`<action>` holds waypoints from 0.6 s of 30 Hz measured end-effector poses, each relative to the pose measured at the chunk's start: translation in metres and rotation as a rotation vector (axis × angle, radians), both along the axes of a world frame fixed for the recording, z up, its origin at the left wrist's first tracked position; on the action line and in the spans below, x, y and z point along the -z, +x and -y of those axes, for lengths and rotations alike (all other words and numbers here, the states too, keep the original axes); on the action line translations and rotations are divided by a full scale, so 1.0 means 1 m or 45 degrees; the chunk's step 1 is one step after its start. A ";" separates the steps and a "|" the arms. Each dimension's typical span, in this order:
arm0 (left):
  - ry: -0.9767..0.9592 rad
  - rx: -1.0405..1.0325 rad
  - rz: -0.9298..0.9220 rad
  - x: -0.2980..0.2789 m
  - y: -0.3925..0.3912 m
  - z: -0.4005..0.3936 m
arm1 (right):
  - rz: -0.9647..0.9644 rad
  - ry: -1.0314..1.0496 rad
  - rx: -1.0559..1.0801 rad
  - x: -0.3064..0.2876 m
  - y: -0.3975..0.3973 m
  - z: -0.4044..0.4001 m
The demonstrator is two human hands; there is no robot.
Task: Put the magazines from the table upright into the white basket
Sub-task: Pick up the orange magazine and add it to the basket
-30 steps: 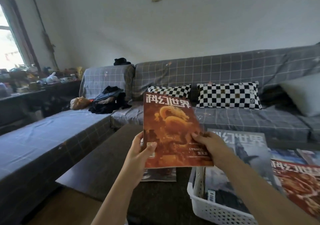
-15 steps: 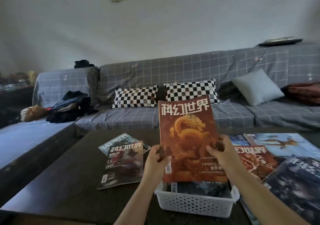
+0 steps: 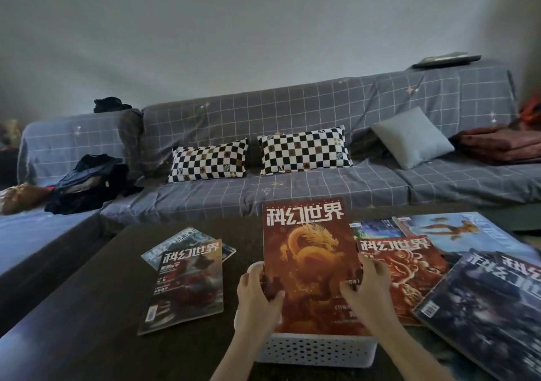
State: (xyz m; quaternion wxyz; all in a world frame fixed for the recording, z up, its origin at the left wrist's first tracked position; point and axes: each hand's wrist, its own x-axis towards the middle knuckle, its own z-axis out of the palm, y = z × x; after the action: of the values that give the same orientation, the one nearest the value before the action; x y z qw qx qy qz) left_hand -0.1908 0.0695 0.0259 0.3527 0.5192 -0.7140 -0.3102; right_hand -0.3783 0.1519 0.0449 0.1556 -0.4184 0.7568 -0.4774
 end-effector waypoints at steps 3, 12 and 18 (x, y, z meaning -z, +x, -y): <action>-0.023 -0.041 0.030 0.003 -0.002 0.002 | 0.002 0.020 -0.008 0.004 -0.001 0.002; 0.075 0.079 0.015 -0.021 -0.017 0.036 | 0.090 0.110 -0.036 -0.011 -0.018 0.044; 0.185 0.018 0.021 -0.031 -0.034 0.074 | 0.298 0.083 -0.155 -0.020 -0.040 0.077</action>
State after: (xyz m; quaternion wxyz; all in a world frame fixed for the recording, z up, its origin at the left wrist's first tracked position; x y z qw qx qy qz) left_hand -0.2246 -0.0048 0.0568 0.3061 0.5407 -0.6963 -0.3594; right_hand -0.4179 0.0754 0.0650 0.2851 -0.3998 0.7218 -0.4877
